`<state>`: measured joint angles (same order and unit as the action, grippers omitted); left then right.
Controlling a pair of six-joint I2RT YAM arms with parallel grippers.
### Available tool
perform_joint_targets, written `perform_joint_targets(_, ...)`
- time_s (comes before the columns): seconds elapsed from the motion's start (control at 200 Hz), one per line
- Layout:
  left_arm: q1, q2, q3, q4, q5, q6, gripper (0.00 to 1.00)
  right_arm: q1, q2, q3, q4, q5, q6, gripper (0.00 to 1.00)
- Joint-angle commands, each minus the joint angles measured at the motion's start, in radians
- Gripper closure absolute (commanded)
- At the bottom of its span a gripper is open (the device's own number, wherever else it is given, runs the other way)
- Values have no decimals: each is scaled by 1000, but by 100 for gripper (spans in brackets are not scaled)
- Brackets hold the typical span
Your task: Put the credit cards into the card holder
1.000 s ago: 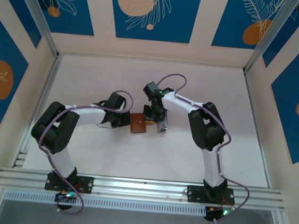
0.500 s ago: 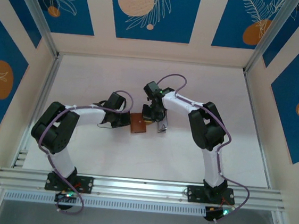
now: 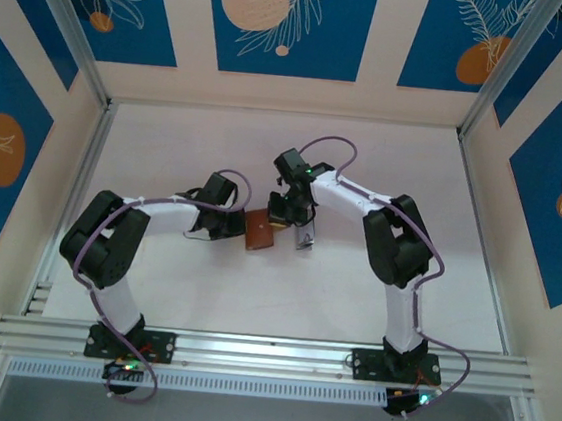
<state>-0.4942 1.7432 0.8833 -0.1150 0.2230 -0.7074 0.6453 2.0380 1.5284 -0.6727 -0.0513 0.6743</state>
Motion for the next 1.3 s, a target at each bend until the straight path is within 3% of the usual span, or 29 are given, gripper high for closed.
perform_joint_targets(0.0,-46,75,2,9,-5,-4,100,14,-49,-4,42,-128,12,94)
perform_joint_targets(0.16,-46,76,5,8,-2,-6,100,21,-34,28,-27,-53,11,93)
perform_joint_targets(0.585,-37,-22,-2,-20,26,-19,100,13,-16,-36,173,-306,38,87)
perform_joint_targets(1.295,65,-313,-225,-110,-53,-87,95,80,94,33,199,-318,79,85)
